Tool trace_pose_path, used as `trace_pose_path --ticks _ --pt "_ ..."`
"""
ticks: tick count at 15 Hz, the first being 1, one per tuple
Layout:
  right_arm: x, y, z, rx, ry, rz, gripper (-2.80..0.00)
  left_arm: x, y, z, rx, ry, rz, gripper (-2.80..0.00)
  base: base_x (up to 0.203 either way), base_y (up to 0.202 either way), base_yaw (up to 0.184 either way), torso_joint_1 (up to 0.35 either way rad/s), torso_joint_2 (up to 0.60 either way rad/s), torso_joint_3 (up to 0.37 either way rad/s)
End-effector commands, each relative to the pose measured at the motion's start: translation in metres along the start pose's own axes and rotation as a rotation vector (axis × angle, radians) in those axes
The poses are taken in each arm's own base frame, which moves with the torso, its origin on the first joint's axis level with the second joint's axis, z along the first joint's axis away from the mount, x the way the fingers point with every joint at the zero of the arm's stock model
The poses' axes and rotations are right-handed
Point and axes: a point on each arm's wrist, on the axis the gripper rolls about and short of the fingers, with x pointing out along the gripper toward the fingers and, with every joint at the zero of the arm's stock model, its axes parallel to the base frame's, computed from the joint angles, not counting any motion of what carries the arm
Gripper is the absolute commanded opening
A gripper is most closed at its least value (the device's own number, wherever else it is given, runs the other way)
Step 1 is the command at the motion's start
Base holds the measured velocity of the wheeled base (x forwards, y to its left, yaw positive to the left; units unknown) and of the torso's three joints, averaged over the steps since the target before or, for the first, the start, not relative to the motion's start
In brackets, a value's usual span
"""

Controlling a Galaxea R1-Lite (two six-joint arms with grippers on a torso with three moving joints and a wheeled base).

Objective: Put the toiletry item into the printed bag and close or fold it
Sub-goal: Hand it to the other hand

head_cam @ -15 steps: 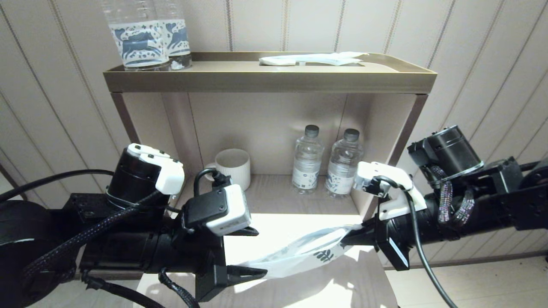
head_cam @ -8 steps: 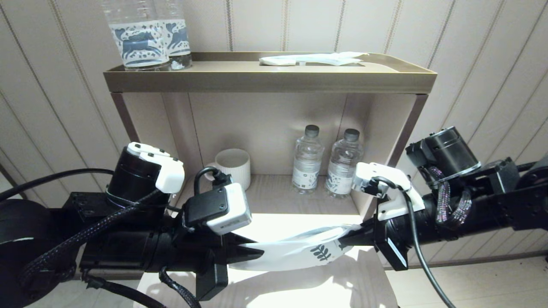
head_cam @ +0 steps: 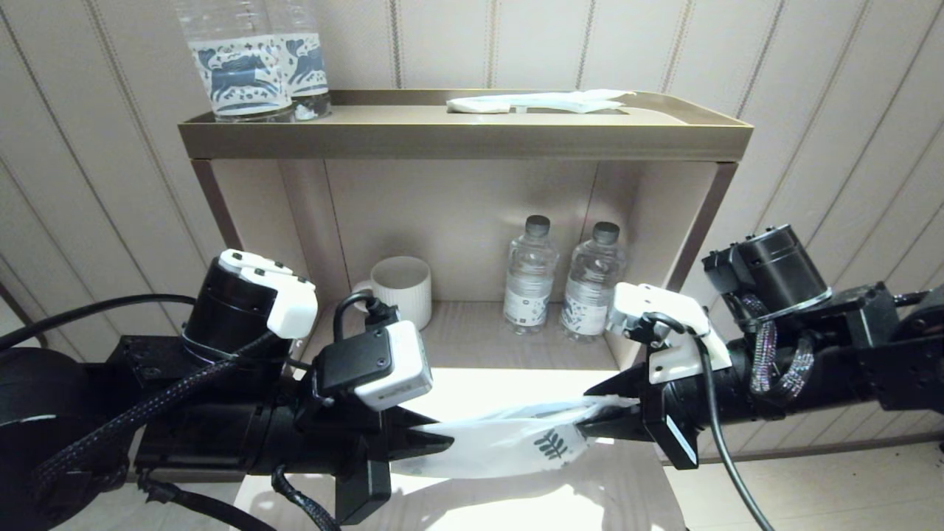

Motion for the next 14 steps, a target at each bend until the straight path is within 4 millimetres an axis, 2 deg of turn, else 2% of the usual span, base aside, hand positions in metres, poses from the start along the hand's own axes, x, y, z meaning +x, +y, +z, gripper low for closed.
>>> trace_pose_path --ticks 1,9,14 --pt "-0.001 -0.002 0.0 0.001 0.0 -0.003 0.0 0.0 0.0 0.0 0.003 -0.003 0.0 -2.8 0.0 0.0 0.0 0.0 0.0 0.0" --pt "-0.007 -0.007 0.001 0.003 -0.019 -0.025 0.0 -0.013 0.0 0.007 -0.049 -0.044 0.021 -2.8 0.0 0.0 0.0 0.0 0.0 0.0" --pt "-0.02 -0.027 -0.007 0.046 -0.089 0.016 0.0 -0.03 0.004 0.003 -0.066 -0.061 0.06 -2.8 0.0 0.0 0.0 0.0 0.0 0.0"
